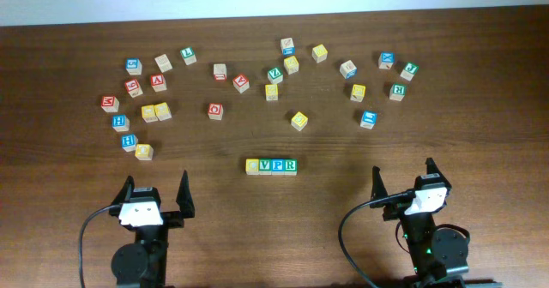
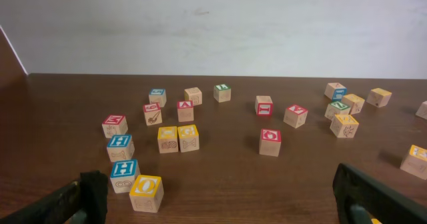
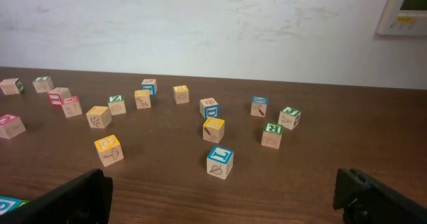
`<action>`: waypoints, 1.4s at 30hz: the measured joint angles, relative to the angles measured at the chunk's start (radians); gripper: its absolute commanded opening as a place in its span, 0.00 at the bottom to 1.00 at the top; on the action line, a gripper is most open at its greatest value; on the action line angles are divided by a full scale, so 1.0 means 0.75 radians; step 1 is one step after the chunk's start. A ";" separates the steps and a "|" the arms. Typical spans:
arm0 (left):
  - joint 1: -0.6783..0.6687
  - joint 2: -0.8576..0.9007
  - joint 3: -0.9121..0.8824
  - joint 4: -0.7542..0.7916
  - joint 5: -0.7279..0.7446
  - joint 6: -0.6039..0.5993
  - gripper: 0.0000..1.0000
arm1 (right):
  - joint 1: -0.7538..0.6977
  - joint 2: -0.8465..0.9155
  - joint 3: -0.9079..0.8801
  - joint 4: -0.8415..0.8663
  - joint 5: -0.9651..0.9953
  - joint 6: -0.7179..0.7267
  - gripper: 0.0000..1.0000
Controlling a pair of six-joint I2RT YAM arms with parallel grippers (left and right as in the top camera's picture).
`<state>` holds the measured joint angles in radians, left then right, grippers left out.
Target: Spell out CVPR
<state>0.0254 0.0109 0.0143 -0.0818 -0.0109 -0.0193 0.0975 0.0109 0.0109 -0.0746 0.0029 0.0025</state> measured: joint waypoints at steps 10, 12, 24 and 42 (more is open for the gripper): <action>0.000 0.000 0.000 0.001 0.000 0.000 0.99 | -0.008 0.001 0.000 0.000 0.000 -0.003 0.98; 0.000 0.000 0.000 0.001 0.000 0.000 0.99 | -0.073 0.000 0.000 0.000 0.000 -0.002 0.98; 0.000 0.000 0.000 0.001 0.000 0.000 0.99 | -0.085 0.000 0.000 0.000 0.009 -0.002 0.98; 0.000 0.000 0.000 0.000 0.000 0.000 0.99 | -0.085 0.000 0.000 0.000 0.009 -0.003 0.98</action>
